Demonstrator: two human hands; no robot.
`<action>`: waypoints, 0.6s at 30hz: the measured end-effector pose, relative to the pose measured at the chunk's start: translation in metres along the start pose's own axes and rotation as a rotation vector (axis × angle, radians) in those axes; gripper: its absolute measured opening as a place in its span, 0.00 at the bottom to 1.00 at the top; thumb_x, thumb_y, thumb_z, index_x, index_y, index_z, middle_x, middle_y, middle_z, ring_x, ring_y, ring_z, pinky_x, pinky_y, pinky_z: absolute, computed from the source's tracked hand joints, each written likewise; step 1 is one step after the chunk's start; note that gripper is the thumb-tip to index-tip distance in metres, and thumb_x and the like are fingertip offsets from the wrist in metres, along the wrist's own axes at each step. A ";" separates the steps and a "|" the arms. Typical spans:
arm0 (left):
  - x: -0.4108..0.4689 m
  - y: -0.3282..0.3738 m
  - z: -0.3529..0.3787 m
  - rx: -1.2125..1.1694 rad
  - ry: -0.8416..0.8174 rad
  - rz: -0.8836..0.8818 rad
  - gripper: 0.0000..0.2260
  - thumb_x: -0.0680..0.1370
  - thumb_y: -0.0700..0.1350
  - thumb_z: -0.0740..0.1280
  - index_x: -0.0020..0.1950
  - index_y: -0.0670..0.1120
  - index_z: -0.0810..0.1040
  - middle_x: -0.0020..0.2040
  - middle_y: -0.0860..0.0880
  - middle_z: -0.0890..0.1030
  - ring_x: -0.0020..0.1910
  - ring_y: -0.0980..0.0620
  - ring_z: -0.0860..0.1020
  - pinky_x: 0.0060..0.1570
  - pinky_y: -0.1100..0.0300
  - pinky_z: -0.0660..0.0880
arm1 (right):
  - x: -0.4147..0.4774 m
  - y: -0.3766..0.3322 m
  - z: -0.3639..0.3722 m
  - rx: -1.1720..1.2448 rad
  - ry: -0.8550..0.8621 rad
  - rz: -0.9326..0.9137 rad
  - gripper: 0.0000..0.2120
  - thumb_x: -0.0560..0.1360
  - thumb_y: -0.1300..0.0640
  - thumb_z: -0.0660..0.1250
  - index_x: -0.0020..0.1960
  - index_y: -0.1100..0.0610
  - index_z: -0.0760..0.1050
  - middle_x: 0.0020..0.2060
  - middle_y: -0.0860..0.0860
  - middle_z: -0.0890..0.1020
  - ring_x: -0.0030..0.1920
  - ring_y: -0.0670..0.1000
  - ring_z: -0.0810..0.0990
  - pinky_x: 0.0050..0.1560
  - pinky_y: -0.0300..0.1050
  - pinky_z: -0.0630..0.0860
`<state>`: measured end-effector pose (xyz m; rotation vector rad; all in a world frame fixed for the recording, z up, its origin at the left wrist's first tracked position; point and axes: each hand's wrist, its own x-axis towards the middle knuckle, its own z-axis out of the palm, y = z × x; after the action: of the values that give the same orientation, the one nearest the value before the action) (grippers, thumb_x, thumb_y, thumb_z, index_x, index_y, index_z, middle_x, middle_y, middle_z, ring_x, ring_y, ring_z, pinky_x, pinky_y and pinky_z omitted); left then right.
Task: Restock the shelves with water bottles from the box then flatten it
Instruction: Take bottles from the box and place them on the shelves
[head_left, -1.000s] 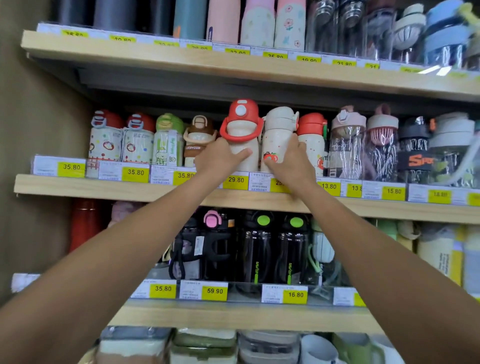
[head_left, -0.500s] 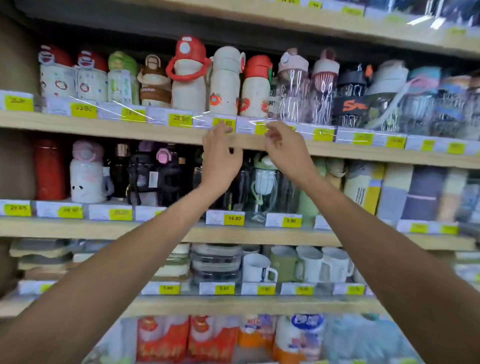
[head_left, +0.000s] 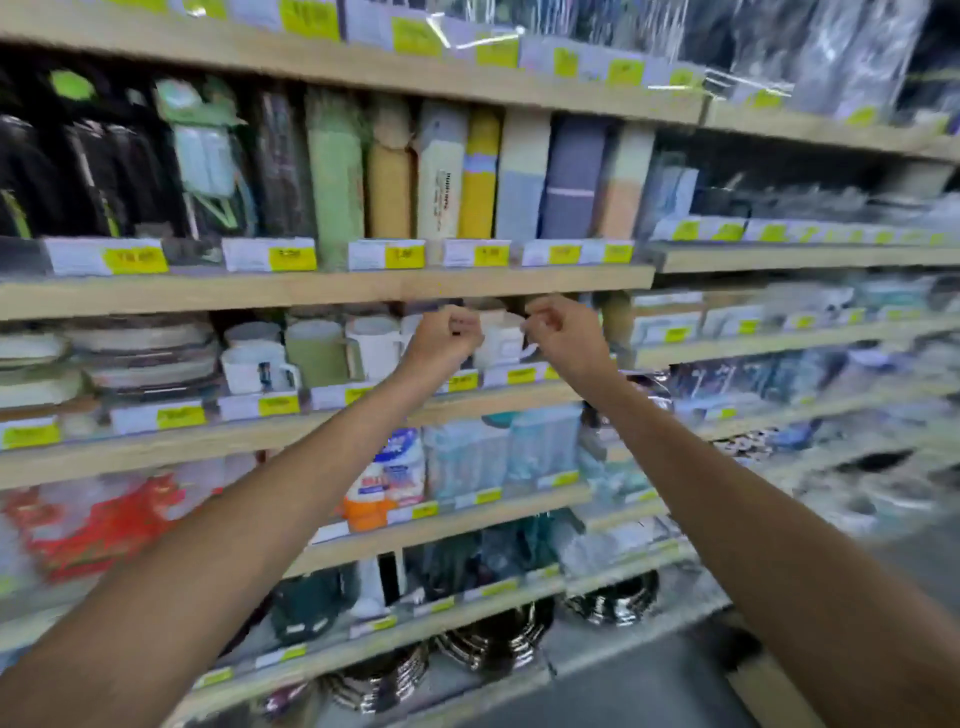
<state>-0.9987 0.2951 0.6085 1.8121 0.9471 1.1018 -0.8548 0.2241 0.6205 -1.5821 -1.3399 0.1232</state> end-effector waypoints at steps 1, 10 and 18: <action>-0.004 -0.005 0.024 0.005 -0.052 -0.029 0.10 0.76 0.36 0.66 0.57 0.39 0.77 0.49 0.44 0.78 0.47 0.49 0.77 0.42 0.68 0.72 | -0.008 0.020 -0.013 0.004 -0.020 0.050 0.09 0.75 0.66 0.63 0.53 0.64 0.78 0.44 0.60 0.83 0.43 0.55 0.81 0.47 0.49 0.76; -0.014 -0.026 0.263 0.045 -0.524 -0.117 0.07 0.77 0.38 0.65 0.54 0.46 0.75 0.42 0.48 0.76 0.43 0.51 0.74 0.41 0.64 0.70 | -0.056 0.213 -0.147 -0.059 0.032 0.426 0.09 0.78 0.61 0.60 0.49 0.63 0.78 0.42 0.60 0.83 0.42 0.58 0.82 0.37 0.46 0.75; 0.007 -0.039 0.515 0.069 -0.876 -0.107 0.04 0.78 0.36 0.63 0.46 0.43 0.76 0.43 0.44 0.74 0.46 0.51 0.72 0.44 0.63 0.72 | -0.069 0.388 -0.273 -0.137 0.112 0.720 0.09 0.78 0.62 0.59 0.51 0.62 0.77 0.44 0.63 0.83 0.40 0.56 0.81 0.42 0.48 0.79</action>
<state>-0.5294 0.1910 0.4190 1.9809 0.5296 0.1361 -0.4452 0.0552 0.4365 -2.0949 -0.6519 0.3800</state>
